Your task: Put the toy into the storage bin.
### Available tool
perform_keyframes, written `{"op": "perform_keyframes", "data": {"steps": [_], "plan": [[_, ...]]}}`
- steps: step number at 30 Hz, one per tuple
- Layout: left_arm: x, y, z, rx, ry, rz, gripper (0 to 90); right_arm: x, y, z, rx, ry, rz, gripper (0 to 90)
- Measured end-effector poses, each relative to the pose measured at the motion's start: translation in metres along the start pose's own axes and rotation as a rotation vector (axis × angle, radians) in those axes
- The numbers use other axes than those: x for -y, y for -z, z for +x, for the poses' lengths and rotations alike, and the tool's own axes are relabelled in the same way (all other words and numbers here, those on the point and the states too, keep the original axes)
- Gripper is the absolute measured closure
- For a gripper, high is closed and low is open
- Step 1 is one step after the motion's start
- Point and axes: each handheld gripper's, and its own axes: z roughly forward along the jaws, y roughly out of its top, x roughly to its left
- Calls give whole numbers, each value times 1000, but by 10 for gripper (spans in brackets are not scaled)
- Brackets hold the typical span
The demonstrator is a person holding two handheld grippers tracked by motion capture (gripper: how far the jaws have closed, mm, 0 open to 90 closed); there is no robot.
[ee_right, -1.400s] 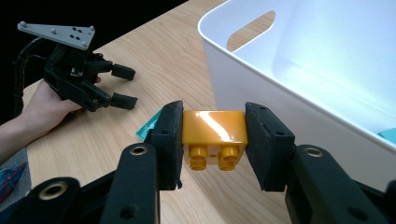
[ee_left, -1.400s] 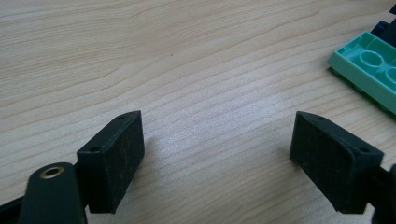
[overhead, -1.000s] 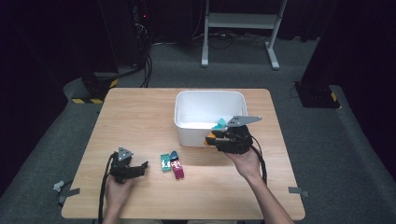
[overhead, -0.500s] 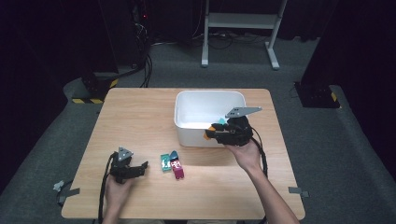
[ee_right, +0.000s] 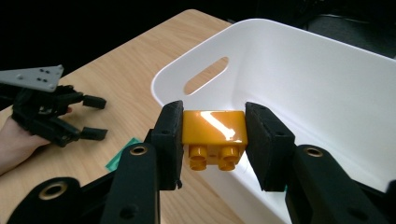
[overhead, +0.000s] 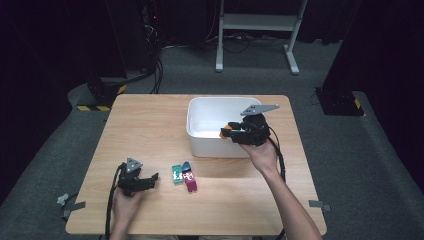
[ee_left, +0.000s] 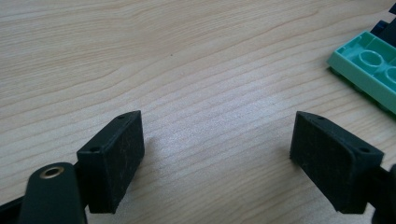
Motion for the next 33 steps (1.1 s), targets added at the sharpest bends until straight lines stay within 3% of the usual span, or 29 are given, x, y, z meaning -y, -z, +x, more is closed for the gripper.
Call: {"op": "perform_keyframes", "data": {"steps": [11,18,22,25,33], "plan": [[0,0,0,-1,-2,0,177,-4,-3,-19,63,-33,-5,590],[0,0,0,1,1,-1,177,-1,-15,-31,98,-66,24,589],[0,0,0,1,1,-2,177,0,-18,-38,117,-91,15,580],[0,0,0,1,1,-2,177,2,-20,-41,147,-106,20,476],[0,0,0,1,1,-2,177,16,-11,-35,146,-94,-56,458]]}}
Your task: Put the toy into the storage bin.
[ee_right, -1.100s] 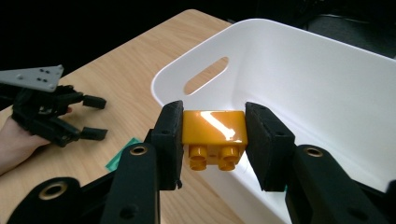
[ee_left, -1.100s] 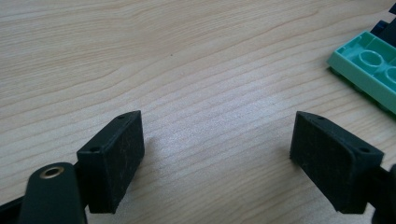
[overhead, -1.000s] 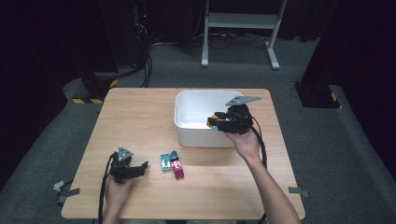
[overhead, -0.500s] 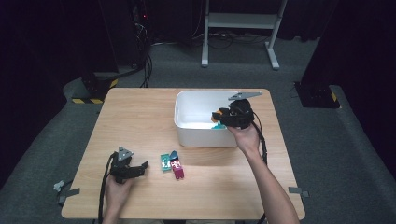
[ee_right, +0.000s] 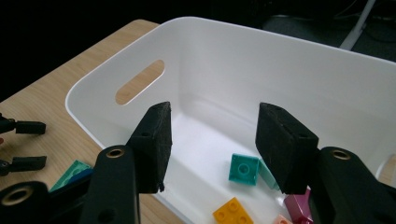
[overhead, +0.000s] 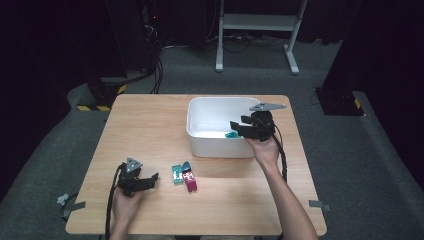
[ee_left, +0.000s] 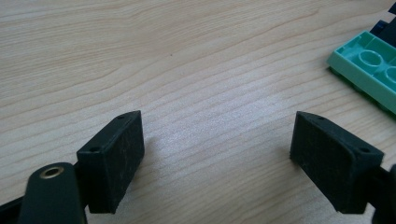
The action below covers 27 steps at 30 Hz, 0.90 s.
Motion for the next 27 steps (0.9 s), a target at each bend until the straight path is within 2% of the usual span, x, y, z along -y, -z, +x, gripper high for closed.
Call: {"op": "perform_keyframes", "data": {"steps": [6,10,11,12,13,14,15,16,22,26,27], "plan": [[0,0,0,0,0,0,177,7,10,7,5,13,-26,429],[0,0,0,0,0,0,177,14,16,15,-14,28,-53,412],[0,0,0,0,-2,1,177,19,19,21,-28,42,-66,425],[0,0,0,0,-2,1,177,19,19,21,-28,42,-66,425],[0,0,0,-1,-2,0,177,24,22,29,-26,72,-81,426],[0,0,0,-1,-2,0,177,24,22,29,-26,72,-81,426],[0,0,0,-1,-2,0,177,28,25,37,-35,96,-95,427],[0,0,0,-1,-2,0,177,30,25,39,-39,103,-100,429],[0,0,0,-2,-2,2,177,44,24,49,-72,94,-110,430],[0,0,0,-1,-2,0,177,56,18,55,-94,86,-98,434],[0,0,0,-2,-3,1,177,63,14,59,-113,76,-94,436]]}}
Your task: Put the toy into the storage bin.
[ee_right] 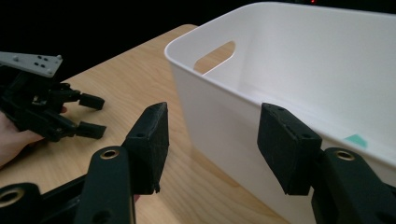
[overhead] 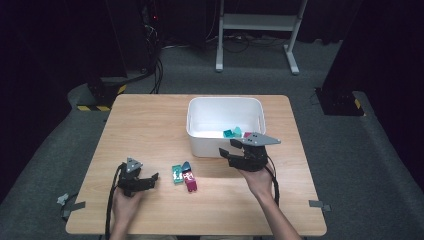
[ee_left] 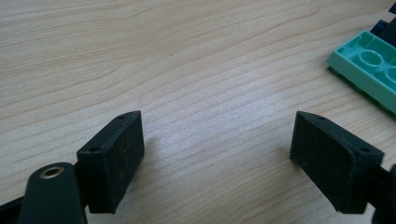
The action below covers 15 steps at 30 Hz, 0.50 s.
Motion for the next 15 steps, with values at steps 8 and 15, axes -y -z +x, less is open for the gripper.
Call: {"op": "perform_keyframes", "data": {"steps": [8,15], "plan": [[0,0,0,0,1,-1,177,21,-17,16,-38,-2,39,431],[0,0,0,0,1,-1,177,34,-30,31,-63,12,83,430]]}}
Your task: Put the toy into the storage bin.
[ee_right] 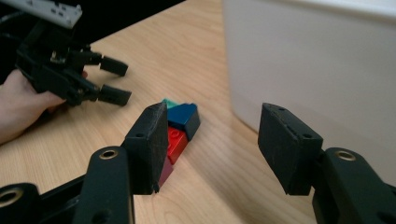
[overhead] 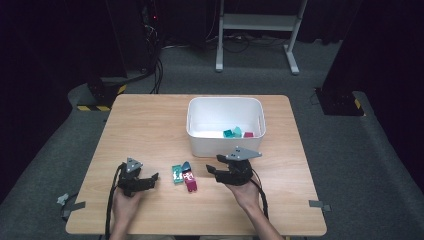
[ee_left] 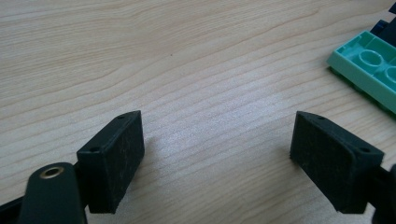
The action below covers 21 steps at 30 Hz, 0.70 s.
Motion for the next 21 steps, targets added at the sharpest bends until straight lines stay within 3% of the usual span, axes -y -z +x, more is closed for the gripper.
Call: {"op": "perform_keyframes", "data": {"steps": [10,21], "plan": [[0,0,0,-1,-1,0,177,22,-25,17,-65,-1,47,424],[0,0,0,-1,-1,0,177,35,-52,38,-89,15,108,392]]}}
